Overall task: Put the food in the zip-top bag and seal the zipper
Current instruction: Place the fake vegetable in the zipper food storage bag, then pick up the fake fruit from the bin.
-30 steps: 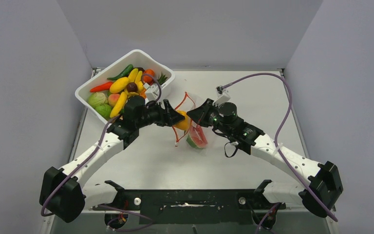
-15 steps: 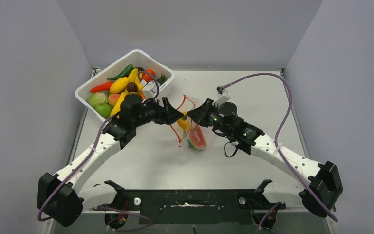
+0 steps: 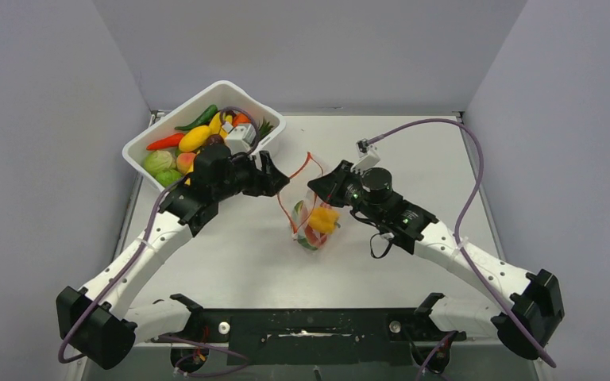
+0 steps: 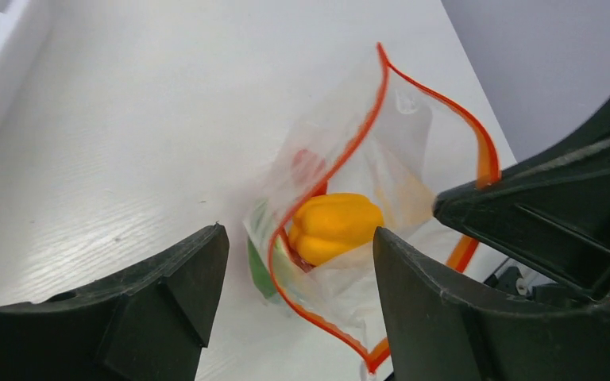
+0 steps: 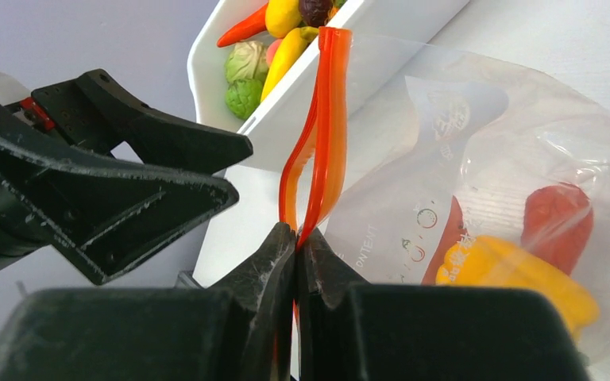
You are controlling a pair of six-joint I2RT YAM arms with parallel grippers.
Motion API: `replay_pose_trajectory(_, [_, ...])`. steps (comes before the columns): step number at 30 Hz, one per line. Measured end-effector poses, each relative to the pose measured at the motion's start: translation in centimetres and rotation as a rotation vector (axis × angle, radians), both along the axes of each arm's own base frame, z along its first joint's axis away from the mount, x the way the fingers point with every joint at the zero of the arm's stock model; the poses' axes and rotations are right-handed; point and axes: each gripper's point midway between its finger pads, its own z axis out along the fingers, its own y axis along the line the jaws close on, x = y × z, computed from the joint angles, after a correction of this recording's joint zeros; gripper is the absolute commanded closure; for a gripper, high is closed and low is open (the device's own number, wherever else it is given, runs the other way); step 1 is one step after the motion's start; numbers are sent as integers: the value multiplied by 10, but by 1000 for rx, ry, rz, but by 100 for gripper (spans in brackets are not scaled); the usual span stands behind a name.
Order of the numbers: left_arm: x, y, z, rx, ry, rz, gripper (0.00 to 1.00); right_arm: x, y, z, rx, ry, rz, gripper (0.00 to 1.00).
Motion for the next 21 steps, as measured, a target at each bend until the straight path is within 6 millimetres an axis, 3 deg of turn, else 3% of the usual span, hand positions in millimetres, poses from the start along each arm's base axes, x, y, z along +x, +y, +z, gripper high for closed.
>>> replay_pose_trajectory(7, [18, 33, 21, 137, -69, 133, 38, -8, -17, 22, 15, -65, -25, 100])
replay_pose_trajectory(12, [43, 73, 33, 222, -106, 260, 45, -12, -24, 21, 9, -78, -32, 100])
replay_pose_trajectory(17, [73, 124, 14, 326, -67, 395, 46, -14, -28, 20, -10, -88, -34, 100])
replay_pose_trajectory(21, [96, 164, -12, 411, -1, 485, 38, -16, -33, 25, -13, -108, -40, 100])
